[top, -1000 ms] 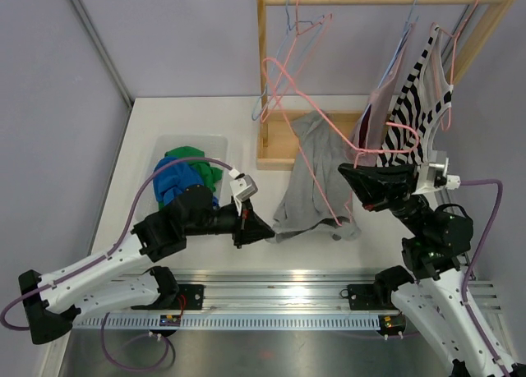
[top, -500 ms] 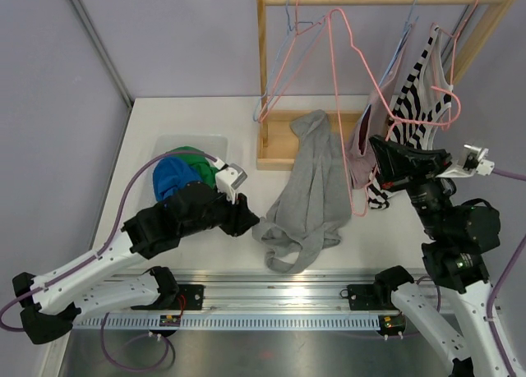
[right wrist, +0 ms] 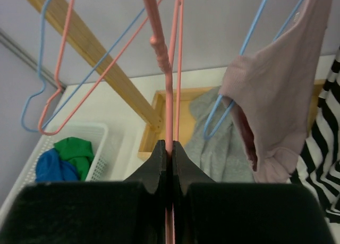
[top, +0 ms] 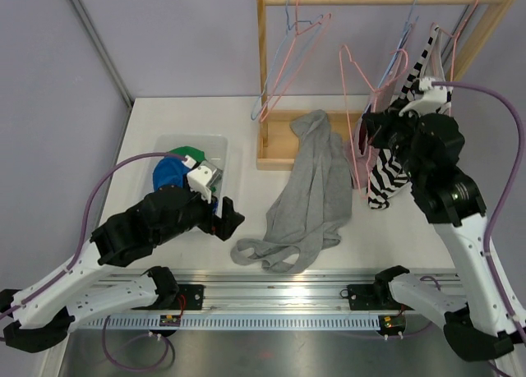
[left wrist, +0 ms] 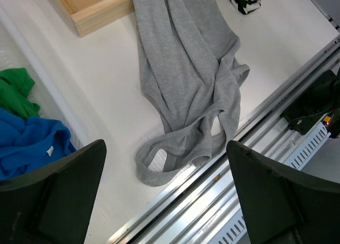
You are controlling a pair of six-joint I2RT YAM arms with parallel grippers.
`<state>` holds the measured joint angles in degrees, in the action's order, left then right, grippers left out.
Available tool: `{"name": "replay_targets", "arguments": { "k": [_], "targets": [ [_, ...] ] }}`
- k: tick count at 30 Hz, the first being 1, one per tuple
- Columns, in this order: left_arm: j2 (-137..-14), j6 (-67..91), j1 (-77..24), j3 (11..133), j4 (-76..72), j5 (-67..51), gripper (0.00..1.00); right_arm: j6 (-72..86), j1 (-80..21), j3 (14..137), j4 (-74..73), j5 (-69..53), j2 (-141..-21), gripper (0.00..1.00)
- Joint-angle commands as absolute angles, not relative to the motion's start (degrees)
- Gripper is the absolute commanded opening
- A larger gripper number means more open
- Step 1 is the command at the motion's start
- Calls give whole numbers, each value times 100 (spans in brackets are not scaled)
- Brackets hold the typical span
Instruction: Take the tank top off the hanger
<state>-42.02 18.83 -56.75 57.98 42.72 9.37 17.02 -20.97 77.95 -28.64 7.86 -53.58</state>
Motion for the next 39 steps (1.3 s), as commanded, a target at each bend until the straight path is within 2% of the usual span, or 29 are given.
{"name": "replay_targets", "arguments": {
  "k": [1, 7, 16, 22, 27, 39],
  "targets": [
    [-3938, 1688, -5695, 5635, 4070, 1213, 99, 1240, -2083, 8856, -3234, 1511, -5922, 0],
    [-3999, 1661, -5695, 5643, 4210, 1581, 99, 897, -2092, 10044, -3391, 1915, -7258, 0],
    [-3981, 1723, -5678, 5546, 4254, 1688, 99, 677, -2118, 12452, -4068, 2048, -9209, 0],
    [-4078, 1705, -5625, 5502, 4245, 1468, 99, 35, -2828, 13533, -3999, 2961, -10229, 0],
    [-4175, 1714, -5625, 5502, 4263, 1441, 99, 26, -3216, 13887, -4044, 3278, -10748, 0],
    [-4131, 1758, -5608, 5493, 4236, 1476, 99, 105, -3507, 13852, -3991, 3235, -10891, 0]
  ]
}}
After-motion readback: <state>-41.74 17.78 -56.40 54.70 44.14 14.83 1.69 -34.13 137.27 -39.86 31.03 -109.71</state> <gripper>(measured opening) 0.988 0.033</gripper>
